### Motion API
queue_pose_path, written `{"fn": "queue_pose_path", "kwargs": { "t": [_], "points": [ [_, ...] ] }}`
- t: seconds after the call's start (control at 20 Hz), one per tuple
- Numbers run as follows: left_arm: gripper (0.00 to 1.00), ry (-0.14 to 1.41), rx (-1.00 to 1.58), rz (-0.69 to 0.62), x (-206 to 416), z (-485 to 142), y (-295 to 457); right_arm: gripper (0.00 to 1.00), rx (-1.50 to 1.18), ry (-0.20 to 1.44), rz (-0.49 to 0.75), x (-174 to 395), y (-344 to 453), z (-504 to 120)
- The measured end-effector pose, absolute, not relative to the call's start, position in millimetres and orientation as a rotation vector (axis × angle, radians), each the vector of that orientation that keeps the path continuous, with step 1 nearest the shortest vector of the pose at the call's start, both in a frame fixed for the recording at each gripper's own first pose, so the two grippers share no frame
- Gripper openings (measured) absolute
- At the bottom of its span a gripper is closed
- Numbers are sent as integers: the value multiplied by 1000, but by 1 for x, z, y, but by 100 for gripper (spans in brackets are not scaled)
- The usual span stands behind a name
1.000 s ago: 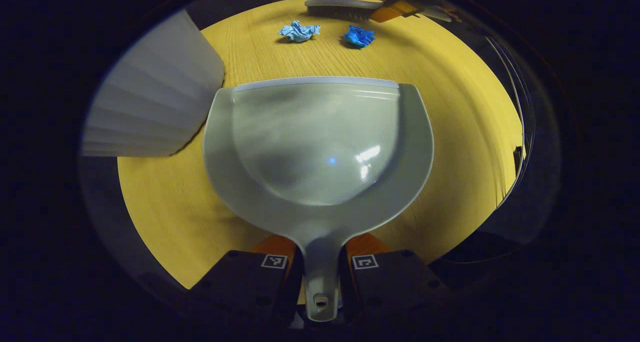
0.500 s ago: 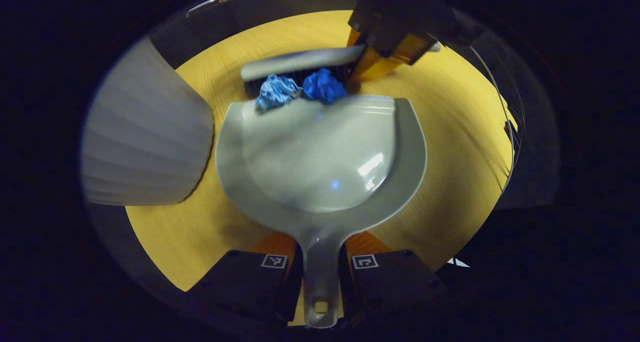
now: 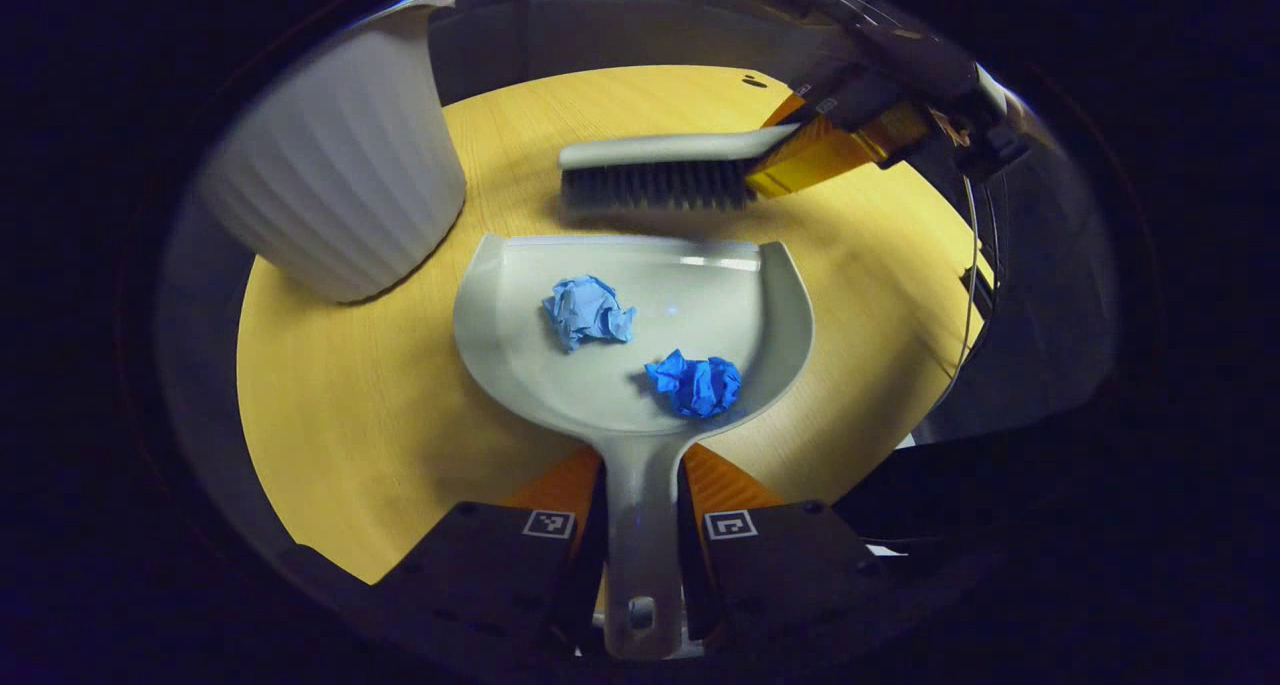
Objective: Pick up the small broom and dustpan from the desktop, sweep the trash into the dustpan with the broom, and then empty the trash into the garbage bin.
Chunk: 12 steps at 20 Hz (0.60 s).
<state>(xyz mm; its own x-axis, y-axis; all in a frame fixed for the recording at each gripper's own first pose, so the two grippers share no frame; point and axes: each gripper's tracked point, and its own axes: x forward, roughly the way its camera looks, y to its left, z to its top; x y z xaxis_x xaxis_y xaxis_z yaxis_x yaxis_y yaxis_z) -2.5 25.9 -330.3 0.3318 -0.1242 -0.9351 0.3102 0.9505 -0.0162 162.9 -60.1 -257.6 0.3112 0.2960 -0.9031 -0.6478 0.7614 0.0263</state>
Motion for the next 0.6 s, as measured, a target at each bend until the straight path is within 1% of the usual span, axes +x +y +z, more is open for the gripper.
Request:
{"fn": "queue_pose_path", "kwargs": {
  "t": [0.05,0.1,0.3,0.6],
  "points": [
    [31,1179,142,-288,-10,-328,21,40,-358,1080,627,159,-65,-261],
    [30,1163,116,-289,-6,-330,22,31,-331,1060,604,160,-67,-258],
    [30,1122,85,-263,-9,-321,20,31,-240,1053,547,132,-85,-246],
    [30,998,34,-286,-9,-298,27,31,-69,1051,437,115,-120,-273]
  ]
}}
